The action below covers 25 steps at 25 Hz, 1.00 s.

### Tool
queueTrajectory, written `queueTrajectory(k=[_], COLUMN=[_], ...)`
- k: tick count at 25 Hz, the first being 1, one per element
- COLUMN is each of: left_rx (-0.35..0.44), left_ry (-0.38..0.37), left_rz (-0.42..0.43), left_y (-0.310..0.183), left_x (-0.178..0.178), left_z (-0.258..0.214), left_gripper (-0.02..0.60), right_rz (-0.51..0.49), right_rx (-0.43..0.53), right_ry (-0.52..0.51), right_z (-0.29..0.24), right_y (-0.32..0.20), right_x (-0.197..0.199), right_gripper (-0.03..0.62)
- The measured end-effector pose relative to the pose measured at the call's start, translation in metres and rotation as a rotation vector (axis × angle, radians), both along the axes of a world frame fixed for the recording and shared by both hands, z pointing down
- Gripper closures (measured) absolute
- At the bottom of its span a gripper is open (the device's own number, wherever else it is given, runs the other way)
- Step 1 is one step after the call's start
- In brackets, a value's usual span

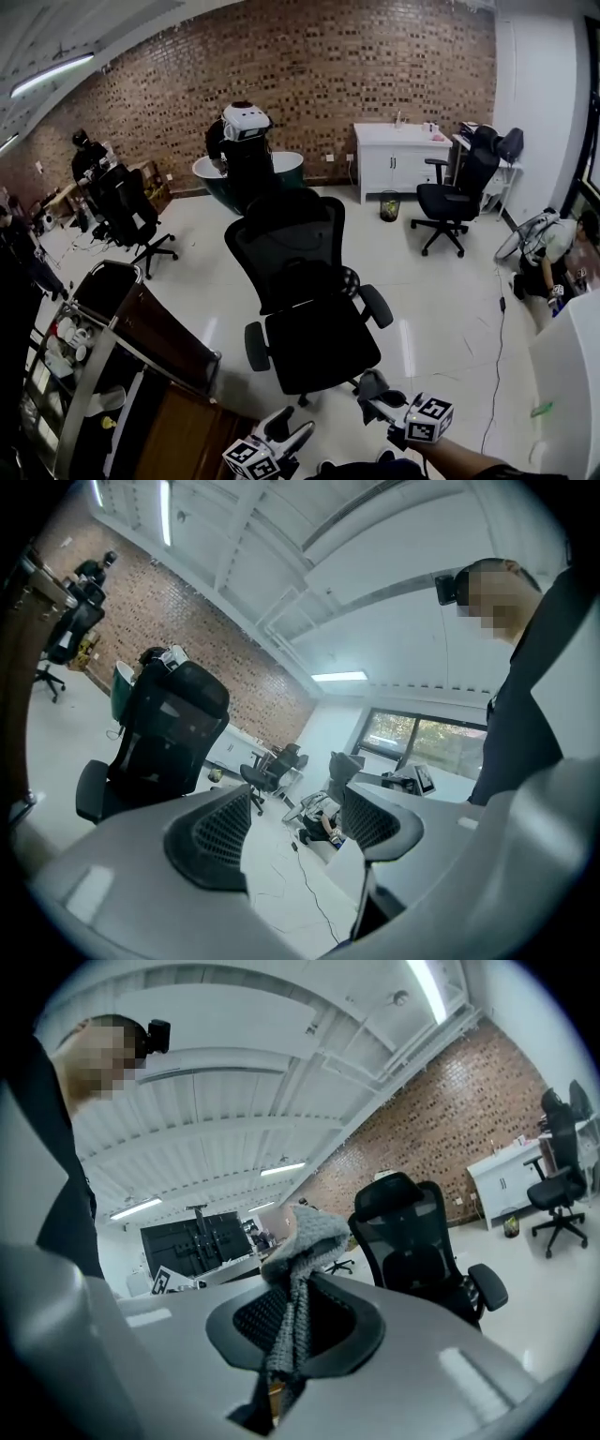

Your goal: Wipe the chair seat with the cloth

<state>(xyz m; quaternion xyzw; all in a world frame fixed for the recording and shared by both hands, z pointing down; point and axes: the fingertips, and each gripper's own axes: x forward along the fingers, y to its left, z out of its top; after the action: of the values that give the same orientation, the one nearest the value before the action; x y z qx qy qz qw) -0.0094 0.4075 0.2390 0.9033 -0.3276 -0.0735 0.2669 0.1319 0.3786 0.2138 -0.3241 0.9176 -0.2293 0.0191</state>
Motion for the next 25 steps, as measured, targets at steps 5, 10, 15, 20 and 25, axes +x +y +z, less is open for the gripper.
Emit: queueTrajectory(k=[5, 10, 15, 20, 25], left_rx=[0.018, 0.057, 0.06, 0.079, 0.081], left_ry=[-0.007, -0.004, -0.013, -0.017, -0.015], left_rz=[-0.019, -0.042, -0.057, -0.058, -0.072], left_y=[0.017, 0.027, 0.03, 0.035, 0.034], left_x=[0.031, 0.055, 0.072, 0.083, 0.079], left_z=[-0.019, -0.024, -0.029, -0.03, -0.035], left_gripper=[0.244, 0.244, 0.244, 0.244, 0.244], right_rz=[-0.045, -0.068, -0.1, -0.103, -0.111], right_rx=[0.068, 0.108, 0.124, 0.131, 0.137], right_ry=[0.021, 0.032, 0.025, 0.014, 0.017], right_z=[-0.016, -0.024, -0.03, -0.03, -0.038], right_y=[0.03, 0.04, 0.04, 0.045, 0.046], right_x=[0.027, 0.054, 0.069, 0.08, 0.077], right_gripper=[0.565, 0.566, 0.566, 0.566, 0.565])
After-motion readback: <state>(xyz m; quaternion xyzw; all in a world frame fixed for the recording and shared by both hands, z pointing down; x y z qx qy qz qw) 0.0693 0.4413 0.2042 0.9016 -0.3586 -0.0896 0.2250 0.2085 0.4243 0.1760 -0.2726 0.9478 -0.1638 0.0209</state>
